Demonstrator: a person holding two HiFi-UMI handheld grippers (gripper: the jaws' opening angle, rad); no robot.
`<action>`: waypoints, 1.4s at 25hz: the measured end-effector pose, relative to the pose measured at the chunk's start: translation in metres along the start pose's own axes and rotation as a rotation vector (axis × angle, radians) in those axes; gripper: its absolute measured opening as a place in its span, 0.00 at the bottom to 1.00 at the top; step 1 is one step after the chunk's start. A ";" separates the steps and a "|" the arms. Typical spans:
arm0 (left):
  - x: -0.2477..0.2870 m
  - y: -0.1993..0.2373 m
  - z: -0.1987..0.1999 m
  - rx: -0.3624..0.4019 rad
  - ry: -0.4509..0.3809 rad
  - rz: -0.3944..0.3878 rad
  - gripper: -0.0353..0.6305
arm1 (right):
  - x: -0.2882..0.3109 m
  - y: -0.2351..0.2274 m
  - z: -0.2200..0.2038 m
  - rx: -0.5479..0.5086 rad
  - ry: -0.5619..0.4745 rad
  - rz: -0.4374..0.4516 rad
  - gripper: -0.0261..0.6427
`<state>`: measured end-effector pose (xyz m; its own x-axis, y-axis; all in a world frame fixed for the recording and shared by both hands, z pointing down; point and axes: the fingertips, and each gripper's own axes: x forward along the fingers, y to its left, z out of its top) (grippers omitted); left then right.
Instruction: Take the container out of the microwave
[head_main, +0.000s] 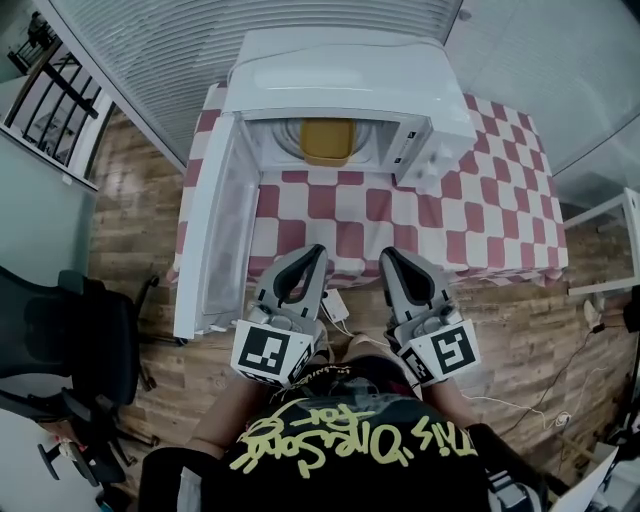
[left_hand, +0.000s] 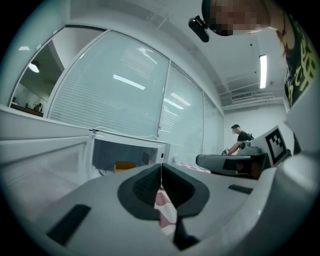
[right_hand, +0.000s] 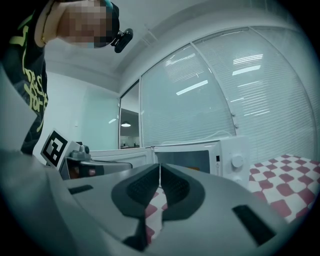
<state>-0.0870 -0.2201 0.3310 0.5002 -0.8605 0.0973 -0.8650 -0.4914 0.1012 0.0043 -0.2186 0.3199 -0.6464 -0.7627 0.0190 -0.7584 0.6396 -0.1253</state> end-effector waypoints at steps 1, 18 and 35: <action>0.001 0.000 0.002 -0.007 -0.007 0.004 0.07 | 0.001 0.000 0.000 0.000 0.001 0.005 0.06; 0.016 0.009 -0.002 0.019 -0.014 0.066 0.07 | 0.010 -0.020 0.000 -0.011 0.011 0.034 0.06; 0.036 0.028 -0.020 -0.036 -0.002 0.115 0.07 | 0.036 -0.049 -0.014 0.008 0.023 0.007 0.06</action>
<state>-0.0925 -0.2624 0.3569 0.3976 -0.9112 0.1080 -0.9147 -0.3843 0.1250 0.0165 -0.2761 0.3401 -0.6539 -0.7555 0.0405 -0.7529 0.6445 -0.1330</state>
